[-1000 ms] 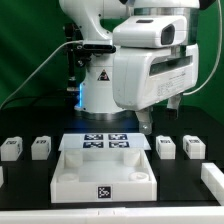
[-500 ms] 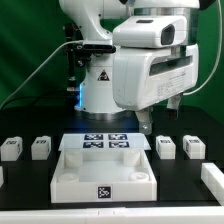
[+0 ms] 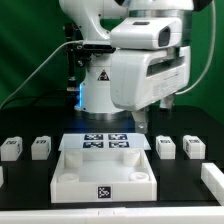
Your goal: Assemble one leg
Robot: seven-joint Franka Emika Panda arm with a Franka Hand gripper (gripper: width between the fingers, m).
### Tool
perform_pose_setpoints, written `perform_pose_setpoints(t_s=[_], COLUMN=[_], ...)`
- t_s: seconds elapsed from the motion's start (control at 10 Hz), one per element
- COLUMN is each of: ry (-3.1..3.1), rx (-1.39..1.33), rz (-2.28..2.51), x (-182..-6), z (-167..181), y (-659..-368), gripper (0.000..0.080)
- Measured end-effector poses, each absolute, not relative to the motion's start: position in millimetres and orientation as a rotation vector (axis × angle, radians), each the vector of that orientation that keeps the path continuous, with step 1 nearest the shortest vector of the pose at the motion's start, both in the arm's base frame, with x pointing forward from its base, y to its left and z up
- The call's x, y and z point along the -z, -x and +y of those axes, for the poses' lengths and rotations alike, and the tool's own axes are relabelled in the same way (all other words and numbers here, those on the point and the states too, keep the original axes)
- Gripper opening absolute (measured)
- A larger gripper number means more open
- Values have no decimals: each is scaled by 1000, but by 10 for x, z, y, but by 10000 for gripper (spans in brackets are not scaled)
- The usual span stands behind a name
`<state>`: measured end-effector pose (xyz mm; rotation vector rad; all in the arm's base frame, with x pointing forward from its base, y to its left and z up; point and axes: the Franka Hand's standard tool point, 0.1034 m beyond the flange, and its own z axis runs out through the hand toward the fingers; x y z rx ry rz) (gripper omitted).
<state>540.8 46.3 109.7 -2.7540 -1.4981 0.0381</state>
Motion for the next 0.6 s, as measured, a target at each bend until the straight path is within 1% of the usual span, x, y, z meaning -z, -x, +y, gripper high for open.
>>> perform_pose_setpoints(t_s=[0.2,0.5,0.6], ry=[2470,2306,2320], rx=[43,35,35], rz=[-1976,-2171,-2156], x=[-1013,-1007,-1007], z=[377,340,340], y=[-5200,-5210,-5209], gripper=[650,650,650])
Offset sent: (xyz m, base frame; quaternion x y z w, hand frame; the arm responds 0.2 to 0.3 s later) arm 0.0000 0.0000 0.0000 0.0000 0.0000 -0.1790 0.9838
